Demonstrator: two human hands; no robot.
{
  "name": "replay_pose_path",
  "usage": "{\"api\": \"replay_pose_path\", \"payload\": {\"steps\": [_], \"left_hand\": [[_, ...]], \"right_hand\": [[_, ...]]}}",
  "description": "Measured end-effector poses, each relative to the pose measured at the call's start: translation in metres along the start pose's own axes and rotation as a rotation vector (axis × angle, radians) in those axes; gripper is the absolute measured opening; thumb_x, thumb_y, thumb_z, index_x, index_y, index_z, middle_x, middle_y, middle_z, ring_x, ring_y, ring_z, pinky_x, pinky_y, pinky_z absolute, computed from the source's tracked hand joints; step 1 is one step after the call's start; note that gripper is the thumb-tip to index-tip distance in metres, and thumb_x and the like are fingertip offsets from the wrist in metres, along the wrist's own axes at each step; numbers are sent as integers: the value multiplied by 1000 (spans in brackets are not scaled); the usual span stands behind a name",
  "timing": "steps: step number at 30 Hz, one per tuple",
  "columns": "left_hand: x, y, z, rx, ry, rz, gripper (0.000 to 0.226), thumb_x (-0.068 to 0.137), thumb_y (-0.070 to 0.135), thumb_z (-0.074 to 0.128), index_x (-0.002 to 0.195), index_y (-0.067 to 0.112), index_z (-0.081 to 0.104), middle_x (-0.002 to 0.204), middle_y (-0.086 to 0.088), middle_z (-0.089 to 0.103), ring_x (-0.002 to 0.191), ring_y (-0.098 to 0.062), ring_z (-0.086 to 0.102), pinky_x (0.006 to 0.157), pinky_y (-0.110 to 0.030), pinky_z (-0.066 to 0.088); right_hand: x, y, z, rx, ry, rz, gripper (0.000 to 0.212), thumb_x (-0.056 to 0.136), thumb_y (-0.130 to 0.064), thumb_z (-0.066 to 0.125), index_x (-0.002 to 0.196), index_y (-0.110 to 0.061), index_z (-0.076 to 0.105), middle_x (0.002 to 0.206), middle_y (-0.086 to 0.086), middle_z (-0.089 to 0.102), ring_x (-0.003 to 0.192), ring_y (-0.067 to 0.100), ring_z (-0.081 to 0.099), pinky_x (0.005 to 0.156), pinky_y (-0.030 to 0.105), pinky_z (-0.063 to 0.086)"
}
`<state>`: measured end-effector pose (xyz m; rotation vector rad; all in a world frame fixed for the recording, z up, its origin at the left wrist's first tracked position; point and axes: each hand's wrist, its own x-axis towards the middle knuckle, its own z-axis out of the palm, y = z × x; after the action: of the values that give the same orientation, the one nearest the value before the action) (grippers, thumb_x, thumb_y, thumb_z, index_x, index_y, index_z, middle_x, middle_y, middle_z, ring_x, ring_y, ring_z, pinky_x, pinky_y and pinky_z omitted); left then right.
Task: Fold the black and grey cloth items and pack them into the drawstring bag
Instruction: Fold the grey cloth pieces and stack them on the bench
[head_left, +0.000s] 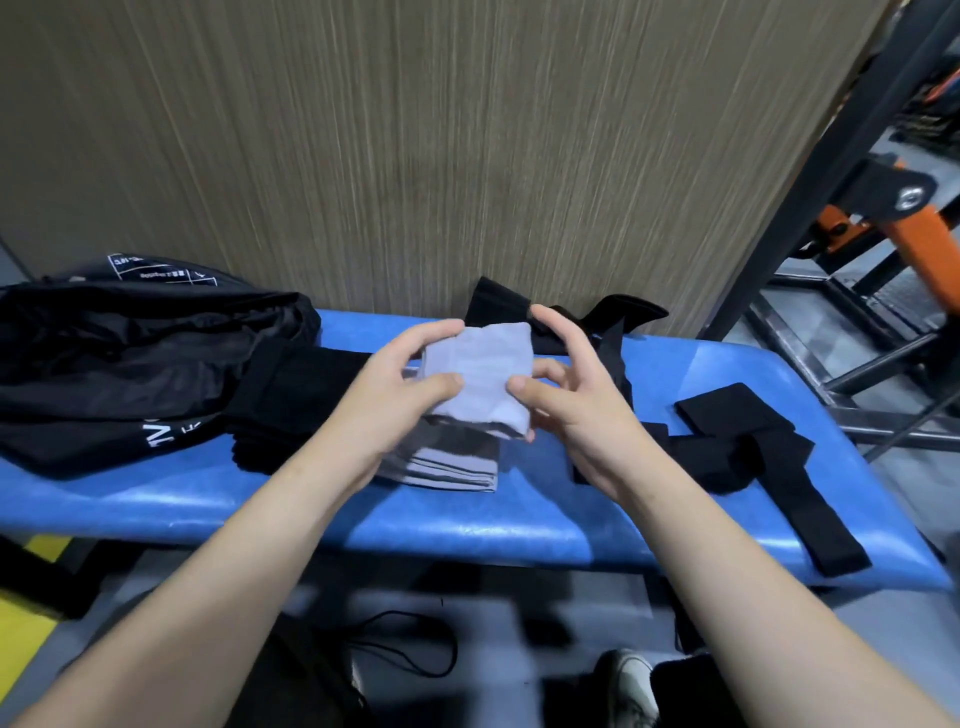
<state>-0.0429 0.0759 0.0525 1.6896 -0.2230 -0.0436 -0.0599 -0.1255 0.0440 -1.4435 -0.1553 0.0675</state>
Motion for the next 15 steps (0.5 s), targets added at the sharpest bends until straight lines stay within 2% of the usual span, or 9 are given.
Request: {"api": "replay_pose_path", "payload": {"steps": [3,4,6,8,12,15], "left_hand": [[3,-2,-12,67,74,52,47,86,-1,62,120,31,65,119,9,66,84,6,64,75,-13,50],[4,-4,-16,123,103,64,45,86,0,61,118,31,66,116,10,66,78,5,63,72,-13,49],[6,-10,-22,284,131,77,40,86,9,63,115,36,66,110,10,66,73,-8,61,75,-23,51],[7,-17,-26,454,111,66,38,84,21,64,117,39,64,113,6,63,79,-15,59,83,-32,51],[6,-24,-28,640,11,41,49,83,24,73,130,32,59,118,6,52,98,-7,53,90,-20,38],[4,-27,-28,720,-19,40,56,82,25,75,135,28,56,119,9,46,109,-6,49,95,-17,33]], "right_hand": [[8,4,17,-21,30,-12,57,88,4,67,132,-30,54,96,16,63,60,23,56,53,32,46],[10,4,21,-30,32,-10,52,87,5,66,128,-27,57,96,15,61,56,22,54,52,30,45],[13,7,26,-60,30,6,42,88,6,64,119,-22,61,97,16,57,54,20,51,51,28,43],[14,10,28,-143,39,29,38,87,5,64,113,-23,64,98,15,53,56,20,50,51,26,43],[17,21,28,-375,81,103,37,85,-2,67,116,-23,62,86,6,50,54,12,46,51,18,39],[19,29,24,-546,25,137,43,85,-7,69,124,-24,59,69,-3,49,59,10,48,64,22,42]]}}
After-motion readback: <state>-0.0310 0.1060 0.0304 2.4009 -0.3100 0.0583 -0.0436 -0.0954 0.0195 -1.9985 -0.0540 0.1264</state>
